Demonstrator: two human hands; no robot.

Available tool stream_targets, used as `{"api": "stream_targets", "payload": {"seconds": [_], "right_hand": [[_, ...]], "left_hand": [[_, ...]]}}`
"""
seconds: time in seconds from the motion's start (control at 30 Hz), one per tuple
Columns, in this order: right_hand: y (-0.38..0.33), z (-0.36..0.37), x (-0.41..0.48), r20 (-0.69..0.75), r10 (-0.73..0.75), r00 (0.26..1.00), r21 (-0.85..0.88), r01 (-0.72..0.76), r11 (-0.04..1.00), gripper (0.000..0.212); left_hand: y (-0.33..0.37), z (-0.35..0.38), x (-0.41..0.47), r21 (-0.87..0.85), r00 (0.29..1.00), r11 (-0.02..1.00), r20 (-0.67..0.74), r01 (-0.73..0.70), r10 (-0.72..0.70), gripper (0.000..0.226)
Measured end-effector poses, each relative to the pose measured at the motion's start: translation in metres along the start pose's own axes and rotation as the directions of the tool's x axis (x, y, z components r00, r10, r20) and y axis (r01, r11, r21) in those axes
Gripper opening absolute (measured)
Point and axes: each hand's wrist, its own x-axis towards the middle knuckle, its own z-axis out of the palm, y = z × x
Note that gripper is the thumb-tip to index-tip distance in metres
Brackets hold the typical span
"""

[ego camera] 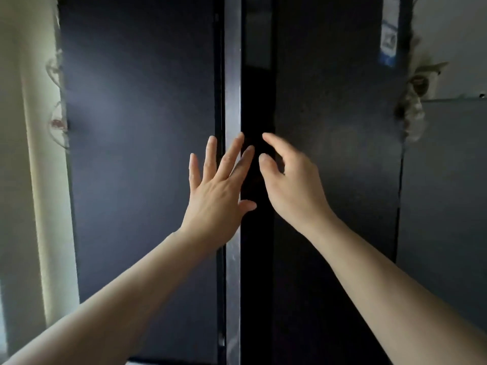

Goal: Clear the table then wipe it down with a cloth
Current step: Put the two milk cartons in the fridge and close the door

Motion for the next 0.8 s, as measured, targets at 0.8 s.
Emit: {"api": "stream_targets", "payload": {"seconds": [0.8], "right_hand": [[0.116,0.167,0.086,0.047,-0.039,0.998,-0.053,0.041,0.998,0.045]], "left_hand": [[-0.139,0.144,0.097,0.073,0.998,0.997,0.049,-0.031,0.028,0.079]]}}
